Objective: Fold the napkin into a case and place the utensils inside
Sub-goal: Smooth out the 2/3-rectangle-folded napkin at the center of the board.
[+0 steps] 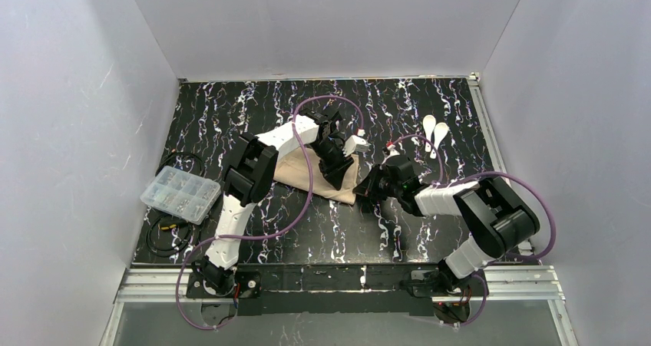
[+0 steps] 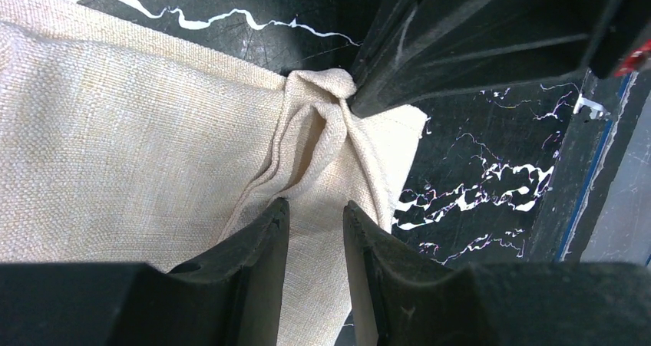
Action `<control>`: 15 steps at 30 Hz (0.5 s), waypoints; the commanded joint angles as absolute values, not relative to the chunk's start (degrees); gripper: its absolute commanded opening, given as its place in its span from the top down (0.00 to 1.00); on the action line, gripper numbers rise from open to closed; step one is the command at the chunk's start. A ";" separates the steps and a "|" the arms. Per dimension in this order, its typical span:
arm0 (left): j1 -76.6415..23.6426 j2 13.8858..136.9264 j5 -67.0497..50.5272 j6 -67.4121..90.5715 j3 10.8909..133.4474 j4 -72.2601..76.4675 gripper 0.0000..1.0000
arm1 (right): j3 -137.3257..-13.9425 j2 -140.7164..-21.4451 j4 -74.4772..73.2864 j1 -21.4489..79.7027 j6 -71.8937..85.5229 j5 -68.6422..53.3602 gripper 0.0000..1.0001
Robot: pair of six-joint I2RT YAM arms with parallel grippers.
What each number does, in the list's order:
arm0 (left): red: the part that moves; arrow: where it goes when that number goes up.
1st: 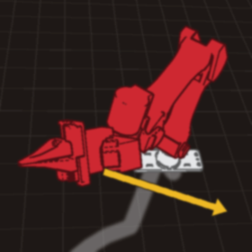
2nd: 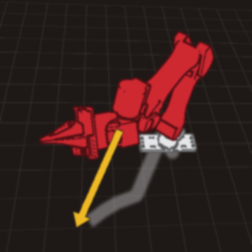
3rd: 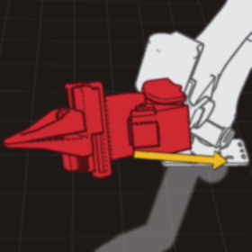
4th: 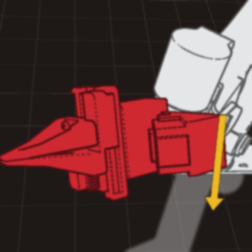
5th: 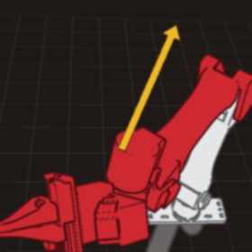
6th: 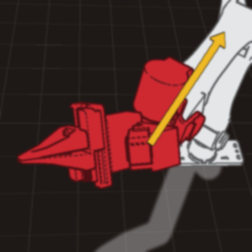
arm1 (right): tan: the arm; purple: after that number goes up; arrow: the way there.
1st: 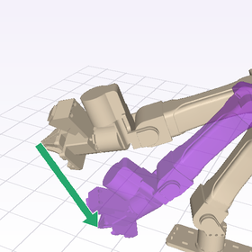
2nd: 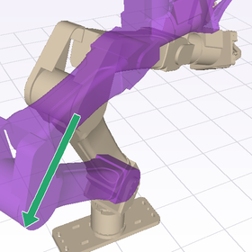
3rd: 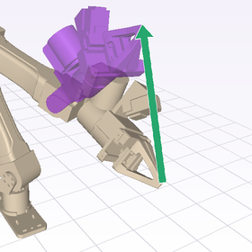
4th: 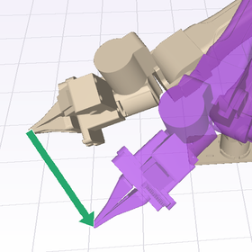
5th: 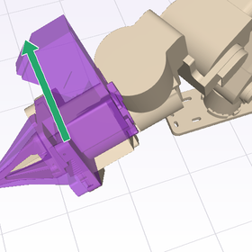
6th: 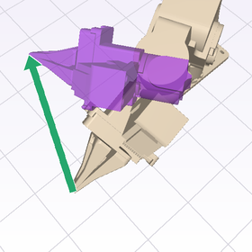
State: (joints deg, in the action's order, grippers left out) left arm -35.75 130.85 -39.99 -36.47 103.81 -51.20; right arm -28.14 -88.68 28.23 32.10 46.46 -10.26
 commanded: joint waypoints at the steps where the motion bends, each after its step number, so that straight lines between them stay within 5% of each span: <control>1: -36.56 132.42 -41.65 -37.76 104.90 -53.27 0.69 | -29.01 -90.78 29.22 31.69 47.28 -7.78 0.94; 15: -36.56 132.77 -42.57 -39.59 105.83 -55.54 0.69 | -30.42 -91.60 26.92 31.72 46.66 -5.39 0.96</control>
State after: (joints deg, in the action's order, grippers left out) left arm -35.77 131.39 -40.71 -38.02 104.57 -52.49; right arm -28.73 -90.70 28.45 32.10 47.83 -7.51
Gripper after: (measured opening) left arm 0.308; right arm 0.096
